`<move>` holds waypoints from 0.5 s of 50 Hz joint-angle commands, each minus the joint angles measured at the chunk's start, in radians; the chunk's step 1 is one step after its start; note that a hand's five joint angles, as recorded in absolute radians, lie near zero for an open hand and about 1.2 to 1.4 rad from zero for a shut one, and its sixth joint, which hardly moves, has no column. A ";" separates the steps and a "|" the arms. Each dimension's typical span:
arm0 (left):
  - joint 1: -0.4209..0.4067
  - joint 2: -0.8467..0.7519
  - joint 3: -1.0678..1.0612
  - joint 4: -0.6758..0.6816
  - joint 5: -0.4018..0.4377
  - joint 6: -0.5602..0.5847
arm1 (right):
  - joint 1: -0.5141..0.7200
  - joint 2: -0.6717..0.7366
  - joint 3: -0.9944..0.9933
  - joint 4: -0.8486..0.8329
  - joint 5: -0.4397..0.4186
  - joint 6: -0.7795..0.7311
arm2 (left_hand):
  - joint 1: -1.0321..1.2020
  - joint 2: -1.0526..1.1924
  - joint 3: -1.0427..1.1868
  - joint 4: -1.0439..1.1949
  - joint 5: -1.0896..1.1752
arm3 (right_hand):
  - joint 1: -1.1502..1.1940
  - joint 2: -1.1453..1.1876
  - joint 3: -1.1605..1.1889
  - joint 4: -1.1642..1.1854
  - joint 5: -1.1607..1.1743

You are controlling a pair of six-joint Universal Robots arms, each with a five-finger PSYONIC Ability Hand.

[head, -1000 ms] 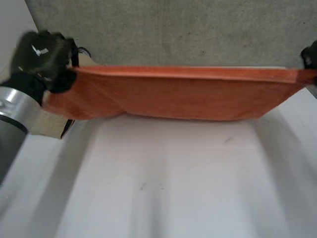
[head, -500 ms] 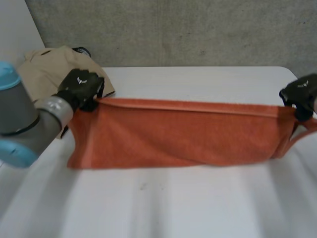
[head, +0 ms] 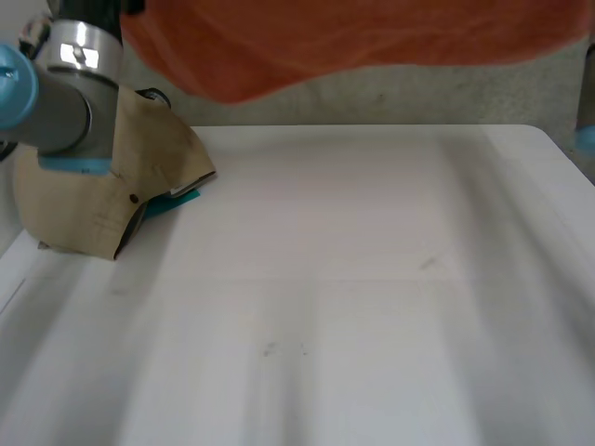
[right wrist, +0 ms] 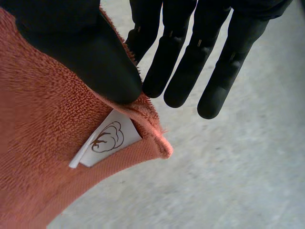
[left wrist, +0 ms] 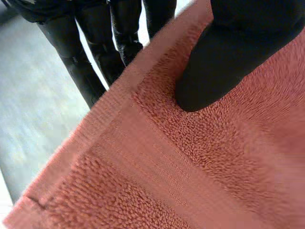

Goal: Fold the laundry.

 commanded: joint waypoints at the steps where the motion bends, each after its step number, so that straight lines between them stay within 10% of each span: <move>1: -0.002 0.041 -0.271 -0.047 0.005 0.012 | -0.012 0.014 0.153 0.073 -0.087 -0.002 | 0.226 0.195 0.199 0.191 0.224 | 0.250 0.208 0.202 0.194 0.196; 16: -0.016 0.060 -0.679 -0.150 0.019 0.171 | -0.096 0.063 0.498 0.269 -0.147 -0.069 | 0.226 0.195 0.199 0.191 0.224 | 0.250 0.208 0.202 0.194 0.196; 25: -0.020 0.346 -0.952 -0.547 0.007 0.443 | -0.144 -0.183 0.751 0.722 -0.105 -0.366 | 0.226 0.195 0.199 0.191 0.224 | 0.250 0.208 0.202 0.194 0.196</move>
